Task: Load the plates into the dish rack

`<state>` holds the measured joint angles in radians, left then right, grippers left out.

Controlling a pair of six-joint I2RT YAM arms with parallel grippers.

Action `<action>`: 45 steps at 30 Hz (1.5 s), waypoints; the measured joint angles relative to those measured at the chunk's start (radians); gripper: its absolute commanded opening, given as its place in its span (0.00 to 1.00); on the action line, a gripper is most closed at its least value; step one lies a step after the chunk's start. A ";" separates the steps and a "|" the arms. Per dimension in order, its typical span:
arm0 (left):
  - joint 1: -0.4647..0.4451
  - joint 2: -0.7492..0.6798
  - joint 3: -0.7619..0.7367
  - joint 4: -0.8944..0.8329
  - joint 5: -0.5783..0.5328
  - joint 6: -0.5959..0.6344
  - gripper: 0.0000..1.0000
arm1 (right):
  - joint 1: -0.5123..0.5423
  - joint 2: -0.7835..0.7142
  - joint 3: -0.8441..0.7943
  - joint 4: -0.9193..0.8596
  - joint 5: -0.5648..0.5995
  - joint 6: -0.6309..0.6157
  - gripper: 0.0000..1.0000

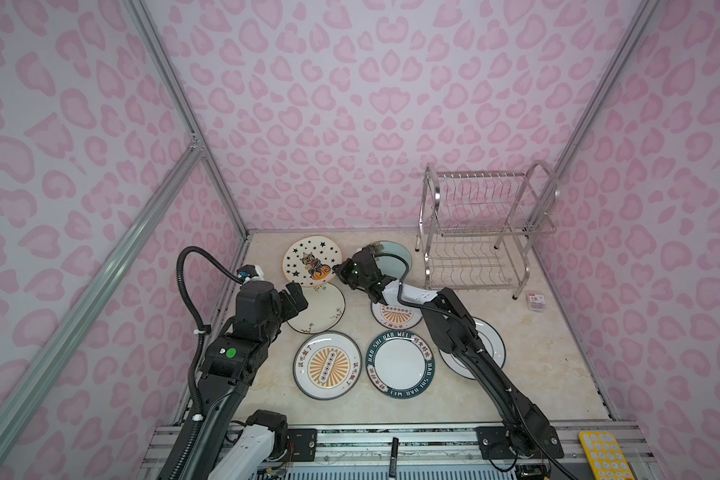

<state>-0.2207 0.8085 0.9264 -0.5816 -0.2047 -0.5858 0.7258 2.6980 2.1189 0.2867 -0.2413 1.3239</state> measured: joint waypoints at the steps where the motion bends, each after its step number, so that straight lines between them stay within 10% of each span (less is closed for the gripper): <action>1: 0.000 0.000 0.000 0.000 0.000 0.000 0.97 | 0.000 -0.010 -0.015 0.005 0.001 -0.005 0.00; 24: 0.035 0.031 0.003 -0.005 0.032 0.011 0.96 | -0.021 -0.722 -0.372 0.158 -0.034 -0.074 0.00; 45: 0.164 -0.010 0.011 0.141 0.314 0.037 0.96 | -0.052 -0.751 -0.533 0.110 -0.073 -0.108 0.00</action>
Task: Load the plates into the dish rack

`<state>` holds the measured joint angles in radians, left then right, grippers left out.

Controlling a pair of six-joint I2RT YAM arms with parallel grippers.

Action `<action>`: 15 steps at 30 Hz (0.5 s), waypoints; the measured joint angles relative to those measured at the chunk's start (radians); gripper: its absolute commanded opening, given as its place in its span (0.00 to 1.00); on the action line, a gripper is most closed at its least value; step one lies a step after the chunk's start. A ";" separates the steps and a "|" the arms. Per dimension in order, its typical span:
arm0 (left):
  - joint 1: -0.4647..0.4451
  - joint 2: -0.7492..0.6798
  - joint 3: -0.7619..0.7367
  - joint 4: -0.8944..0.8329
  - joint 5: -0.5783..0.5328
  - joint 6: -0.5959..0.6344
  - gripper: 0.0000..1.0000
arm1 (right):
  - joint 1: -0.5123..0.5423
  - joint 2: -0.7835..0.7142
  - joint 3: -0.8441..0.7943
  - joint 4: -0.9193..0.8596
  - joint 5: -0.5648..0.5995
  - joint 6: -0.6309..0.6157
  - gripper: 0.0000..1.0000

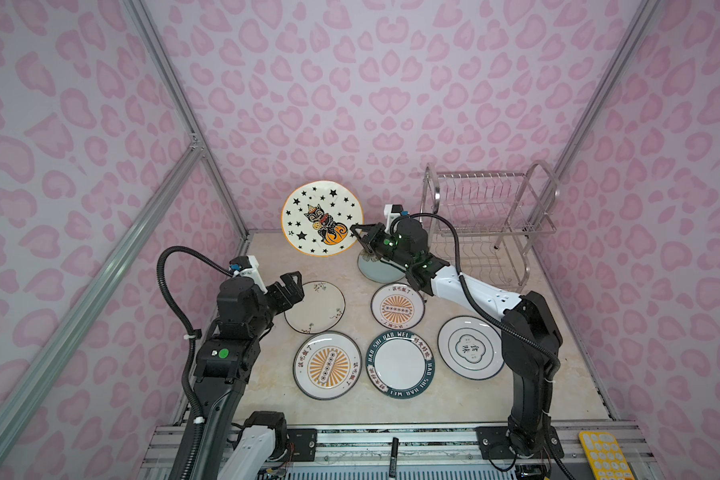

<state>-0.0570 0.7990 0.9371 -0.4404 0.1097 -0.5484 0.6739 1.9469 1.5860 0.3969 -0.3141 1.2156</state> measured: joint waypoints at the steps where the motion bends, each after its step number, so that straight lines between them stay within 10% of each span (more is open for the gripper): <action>1: 0.018 0.004 0.008 0.015 0.025 0.000 0.96 | -0.001 -0.010 -0.014 0.000 0.000 -0.005 0.00; 15: 0.288 0.147 0.035 0.234 0.480 -0.055 0.99 | 0.012 -0.088 -0.156 0.048 -0.009 -0.019 0.00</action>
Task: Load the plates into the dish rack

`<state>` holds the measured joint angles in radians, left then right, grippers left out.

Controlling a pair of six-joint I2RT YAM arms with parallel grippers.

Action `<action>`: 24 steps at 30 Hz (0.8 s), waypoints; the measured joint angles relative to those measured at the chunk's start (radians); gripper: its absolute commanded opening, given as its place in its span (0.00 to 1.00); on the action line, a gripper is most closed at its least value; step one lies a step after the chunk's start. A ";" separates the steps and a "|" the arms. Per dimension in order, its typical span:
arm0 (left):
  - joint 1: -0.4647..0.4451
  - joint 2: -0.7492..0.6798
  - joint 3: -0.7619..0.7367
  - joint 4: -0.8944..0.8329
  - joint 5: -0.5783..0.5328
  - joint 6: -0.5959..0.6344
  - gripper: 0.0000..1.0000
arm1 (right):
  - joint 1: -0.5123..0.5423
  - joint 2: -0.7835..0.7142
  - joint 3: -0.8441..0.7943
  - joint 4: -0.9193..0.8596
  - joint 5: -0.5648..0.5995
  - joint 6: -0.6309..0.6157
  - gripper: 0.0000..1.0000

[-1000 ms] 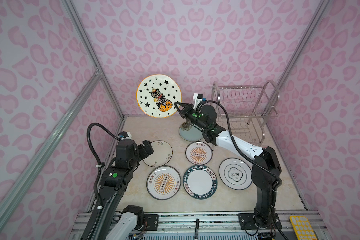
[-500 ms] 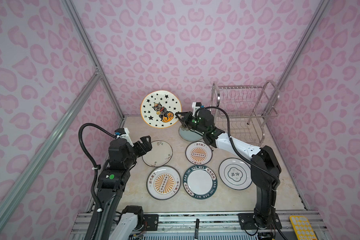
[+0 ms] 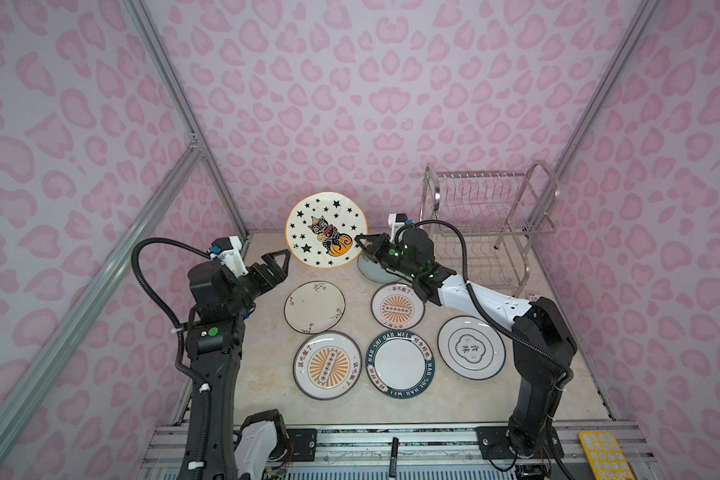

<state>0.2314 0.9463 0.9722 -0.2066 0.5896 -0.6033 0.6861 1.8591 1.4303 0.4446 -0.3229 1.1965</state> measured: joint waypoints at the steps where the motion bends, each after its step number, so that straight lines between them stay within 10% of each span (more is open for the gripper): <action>1: 0.008 0.007 0.000 0.010 0.024 -0.003 0.99 | 0.002 -0.003 -0.006 0.000 -0.001 0.001 0.00; 24: 0.048 0.111 0.041 0.026 0.194 0.003 0.51 | 0.066 -0.038 -0.094 0.093 -0.018 0.023 0.00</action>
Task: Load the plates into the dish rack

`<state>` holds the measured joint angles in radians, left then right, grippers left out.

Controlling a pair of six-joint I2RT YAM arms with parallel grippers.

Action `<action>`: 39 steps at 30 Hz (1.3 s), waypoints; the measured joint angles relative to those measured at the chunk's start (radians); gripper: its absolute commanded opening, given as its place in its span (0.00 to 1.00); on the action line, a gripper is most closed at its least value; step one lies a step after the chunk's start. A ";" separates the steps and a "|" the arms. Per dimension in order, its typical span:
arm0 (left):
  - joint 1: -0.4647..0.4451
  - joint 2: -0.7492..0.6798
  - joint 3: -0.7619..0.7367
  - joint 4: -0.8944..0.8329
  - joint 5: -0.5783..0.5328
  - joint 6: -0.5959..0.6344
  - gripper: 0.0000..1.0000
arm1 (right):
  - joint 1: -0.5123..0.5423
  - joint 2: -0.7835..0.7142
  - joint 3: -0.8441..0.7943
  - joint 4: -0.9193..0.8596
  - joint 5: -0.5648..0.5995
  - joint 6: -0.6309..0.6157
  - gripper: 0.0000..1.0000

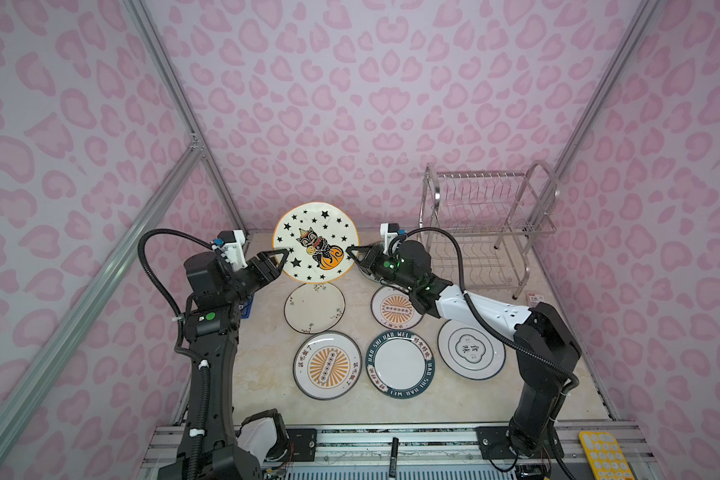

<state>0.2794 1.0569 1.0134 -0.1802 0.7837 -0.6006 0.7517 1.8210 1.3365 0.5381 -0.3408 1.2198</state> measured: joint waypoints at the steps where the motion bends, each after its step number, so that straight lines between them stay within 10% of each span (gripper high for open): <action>1: 0.000 0.000 0.000 -0.002 0.002 0.000 0.50 | 0.000 0.000 -0.002 0.001 -0.001 0.000 0.00; 11: 0.000 0.003 -0.008 0.000 0.023 0.000 0.45 | 0.000 0.001 0.005 0.020 -0.005 0.004 0.00; 28: 0.003 0.005 -0.015 0.003 0.050 -0.087 0.04 | 0.018 0.014 0.029 0.034 -0.043 -0.010 0.00; 39: 0.001 -0.029 -0.051 0.046 0.042 -0.121 0.04 | 0.029 0.009 0.034 0.046 -0.040 -0.004 0.36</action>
<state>0.2802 1.0283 0.9619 -0.1345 0.8257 -0.7219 0.7811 1.8301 1.3708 0.5838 -0.3813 1.2156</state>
